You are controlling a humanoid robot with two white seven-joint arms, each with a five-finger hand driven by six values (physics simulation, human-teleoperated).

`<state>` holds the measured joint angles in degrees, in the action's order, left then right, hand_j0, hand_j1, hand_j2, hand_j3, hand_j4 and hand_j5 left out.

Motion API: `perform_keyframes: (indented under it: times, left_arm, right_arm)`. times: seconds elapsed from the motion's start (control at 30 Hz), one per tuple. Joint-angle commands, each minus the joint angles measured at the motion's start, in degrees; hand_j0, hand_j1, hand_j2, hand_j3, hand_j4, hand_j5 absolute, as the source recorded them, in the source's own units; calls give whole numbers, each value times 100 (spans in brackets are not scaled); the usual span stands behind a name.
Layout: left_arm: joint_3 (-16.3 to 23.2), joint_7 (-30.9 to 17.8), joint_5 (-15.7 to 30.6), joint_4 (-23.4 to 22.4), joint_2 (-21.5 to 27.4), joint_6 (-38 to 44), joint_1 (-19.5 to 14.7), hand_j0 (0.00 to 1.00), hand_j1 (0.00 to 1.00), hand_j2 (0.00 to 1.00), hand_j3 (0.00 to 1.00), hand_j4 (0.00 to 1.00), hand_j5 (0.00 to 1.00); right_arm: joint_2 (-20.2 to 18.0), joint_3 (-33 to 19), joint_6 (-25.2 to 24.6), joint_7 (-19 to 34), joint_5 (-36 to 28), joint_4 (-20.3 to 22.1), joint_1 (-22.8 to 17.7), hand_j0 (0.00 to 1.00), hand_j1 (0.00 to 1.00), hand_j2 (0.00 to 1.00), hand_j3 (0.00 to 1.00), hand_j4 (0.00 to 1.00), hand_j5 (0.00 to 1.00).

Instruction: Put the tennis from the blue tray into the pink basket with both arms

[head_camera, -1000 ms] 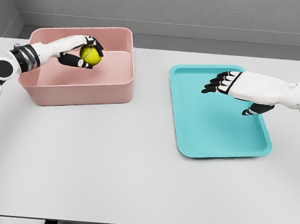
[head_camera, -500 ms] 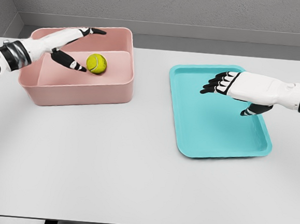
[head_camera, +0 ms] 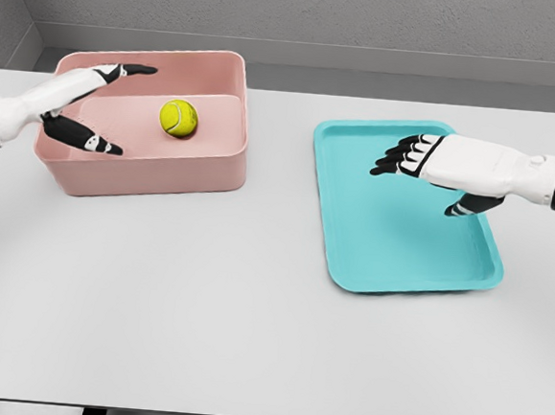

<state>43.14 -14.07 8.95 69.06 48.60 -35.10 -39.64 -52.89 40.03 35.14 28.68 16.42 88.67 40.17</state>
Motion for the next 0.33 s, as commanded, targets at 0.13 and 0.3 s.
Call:
perform_keyframes:
  times: [0.13,0.3]
  left_arm:
    - [-333,300,124,731,633,10,378,100,100,100,100,100,100]
    - [-491,300,115,898,668,10,510,100,100,100,100,100,100]
  right_arm:
    - [-2,-4,-14,-3,-34,1,0,100,100,100,100,100,100]
    - [42,-4,-14,-3,-34,1,0,100,100,100,100,100,100]
